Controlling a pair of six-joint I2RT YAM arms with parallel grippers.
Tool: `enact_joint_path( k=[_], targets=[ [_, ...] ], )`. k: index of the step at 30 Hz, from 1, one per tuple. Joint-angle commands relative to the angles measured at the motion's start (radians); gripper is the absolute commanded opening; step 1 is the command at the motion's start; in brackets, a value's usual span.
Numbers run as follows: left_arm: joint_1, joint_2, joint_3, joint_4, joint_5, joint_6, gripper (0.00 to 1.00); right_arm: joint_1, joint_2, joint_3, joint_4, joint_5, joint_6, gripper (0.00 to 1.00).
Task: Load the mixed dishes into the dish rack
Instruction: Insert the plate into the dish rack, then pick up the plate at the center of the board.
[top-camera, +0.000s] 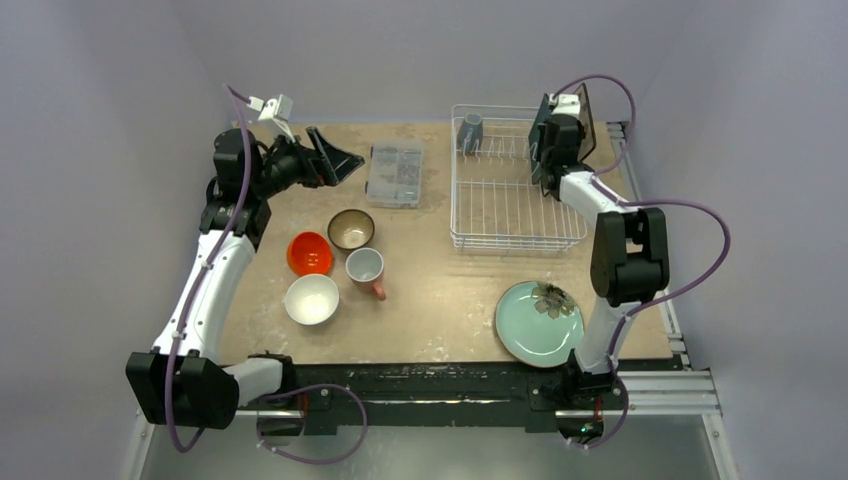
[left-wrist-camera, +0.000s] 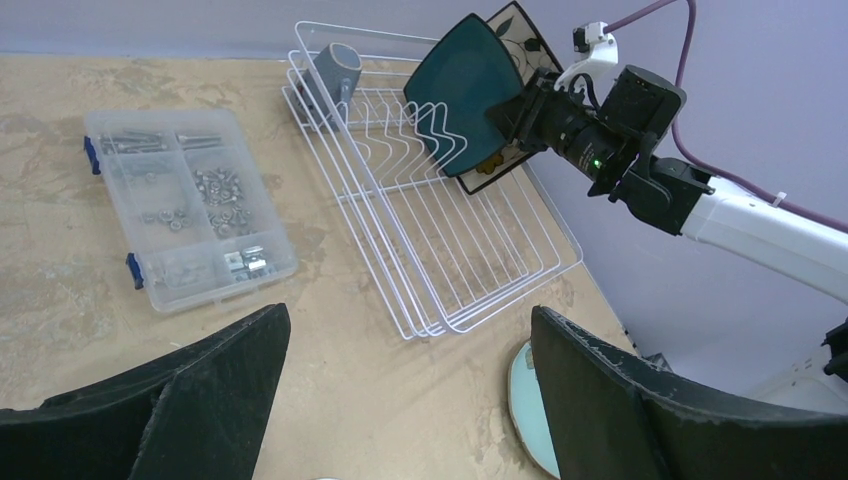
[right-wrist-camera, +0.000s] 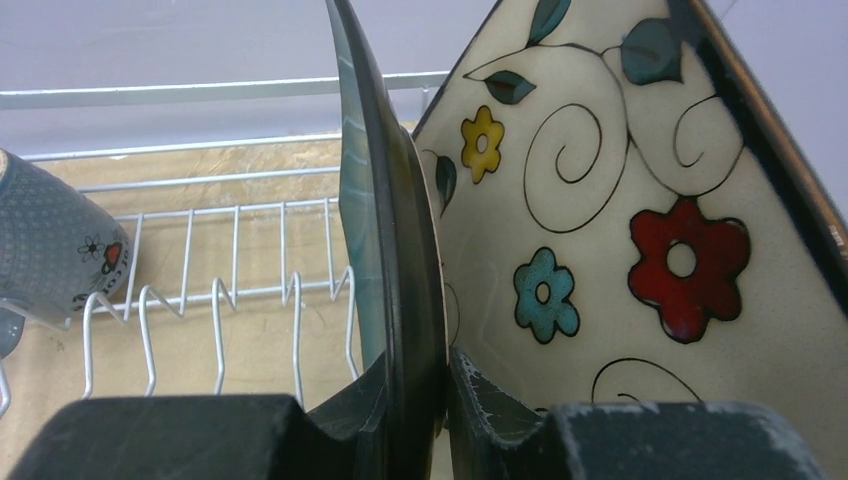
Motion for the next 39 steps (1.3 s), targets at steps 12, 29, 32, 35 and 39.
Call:
enact_joint_path(
  k=[12, 29, 32, 35, 39],
  targets=[
    [0.013, 0.007, 0.009, 0.074, 0.048, -0.036, 0.89, -0.006, -0.169, 0.049, -0.010, 0.107, 0.047, 0.31],
    [0.014, 0.013, 0.009, 0.084, 0.074, -0.057, 0.89, 0.275, -0.695, -0.369, -0.074, -0.194, 0.294, 0.34],
    [0.013, 0.017, 0.007, 0.088, 0.080, -0.062, 0.89, 0.410, -0.765, -0.489, -0.030, -0.255, 0.306, 0.34],
    [0.011, 0.028, 0.006, 0.097, 0.096, -0.072, 0.89, 0.501, -0.821, -0.556, -0.019, -0.289, 0.333, 0.35],
    [-0.005, 0.033, 0.007, 0.090, 0.100, -0.067, 0.88, 0.537, -0.909, -0.593, -0.038, -0.272, 0.338, 0.36]
  ],
)
